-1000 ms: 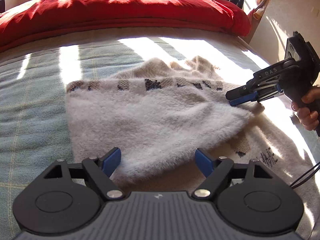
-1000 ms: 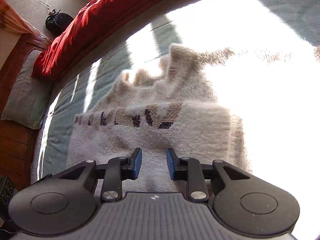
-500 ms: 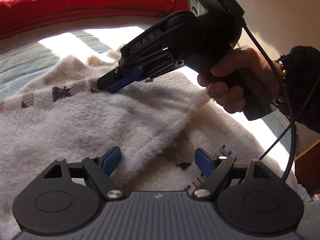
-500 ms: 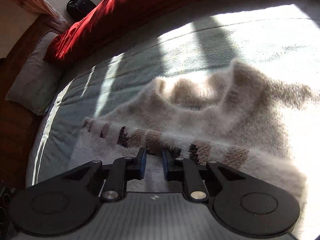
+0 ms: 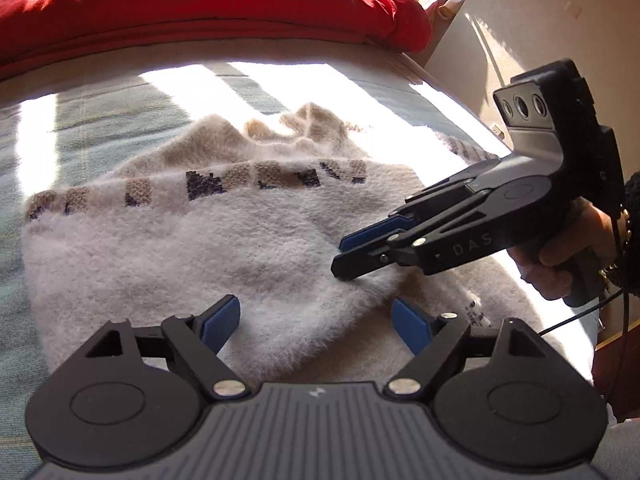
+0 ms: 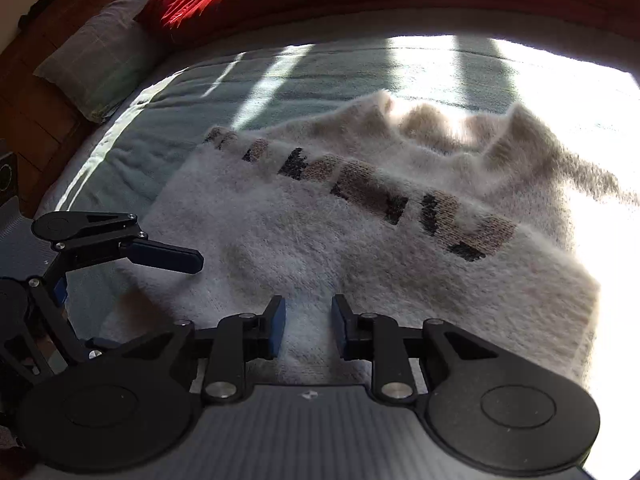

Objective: Fold clothes
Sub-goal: 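Open the right tool and pull it back from the folded sweater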

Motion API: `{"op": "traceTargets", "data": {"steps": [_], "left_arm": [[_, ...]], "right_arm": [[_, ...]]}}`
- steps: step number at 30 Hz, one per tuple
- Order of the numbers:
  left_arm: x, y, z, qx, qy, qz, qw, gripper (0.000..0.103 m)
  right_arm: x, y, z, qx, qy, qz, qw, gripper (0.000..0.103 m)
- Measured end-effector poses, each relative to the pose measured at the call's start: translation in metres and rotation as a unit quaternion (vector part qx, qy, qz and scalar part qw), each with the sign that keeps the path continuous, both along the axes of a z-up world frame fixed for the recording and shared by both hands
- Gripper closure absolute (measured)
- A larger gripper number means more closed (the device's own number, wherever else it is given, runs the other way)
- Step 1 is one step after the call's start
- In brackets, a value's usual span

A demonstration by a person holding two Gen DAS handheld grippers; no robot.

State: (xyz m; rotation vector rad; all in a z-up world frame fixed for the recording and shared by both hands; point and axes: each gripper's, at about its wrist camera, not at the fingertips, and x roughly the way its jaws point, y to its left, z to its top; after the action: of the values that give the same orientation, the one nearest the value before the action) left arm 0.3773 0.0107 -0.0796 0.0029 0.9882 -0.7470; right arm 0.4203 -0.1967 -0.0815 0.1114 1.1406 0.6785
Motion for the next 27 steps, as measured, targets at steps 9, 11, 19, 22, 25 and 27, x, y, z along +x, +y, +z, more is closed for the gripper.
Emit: {"op": "traceTargets", "data": {"steps": [9, 11, 19, 22, 25, 27], "left_arm": [[-0.001, 0.002, -0.002, 0.023, 0.000, 0.052, 0.9984, 0.020], [-0.002, -0.003, -0.008, 0.052, 0.020, 0.063, 0.9965, 0.020], [-0.040, 0.005, 0.018, 0.039, 0.025, 0.104, 0.9935, 0.020], [-0.051, 0.000, 0.014, 0.048, 0.056, 0.108, 0.9914, 0.020], [-0.063, -0.007, 0.005, 0.060, 0.075, 0.112, 0.9890, 0.020], [-0.070, -0.009, -0.005, 0.068, 0.086, 0.127, 0.9858, 0.020]], "right_arm": [[-0.020, -0.036, 0.026, -0.003, -0.024, -0.103, 0.994, 0.058], [-0.018, -0.039, 0.018, -0.028, 0.003, -0.123, 0.992, 0.058], [-0.064, -0.063, 0.033, 0.001, 0.022, -0.182, 0.983, 0.052], [-0.078, -0.065, 0.031, 0.001, 0.035, -0.195, 0.980, 0.051], [-0.090, -0.062, 0.029, -0.021, 0.028, -0.204, 0.978, 0.050], [-0.098, -0.061, 0.027, -0.039, 0.005, -0.209, 0.977, 0.047]]}}
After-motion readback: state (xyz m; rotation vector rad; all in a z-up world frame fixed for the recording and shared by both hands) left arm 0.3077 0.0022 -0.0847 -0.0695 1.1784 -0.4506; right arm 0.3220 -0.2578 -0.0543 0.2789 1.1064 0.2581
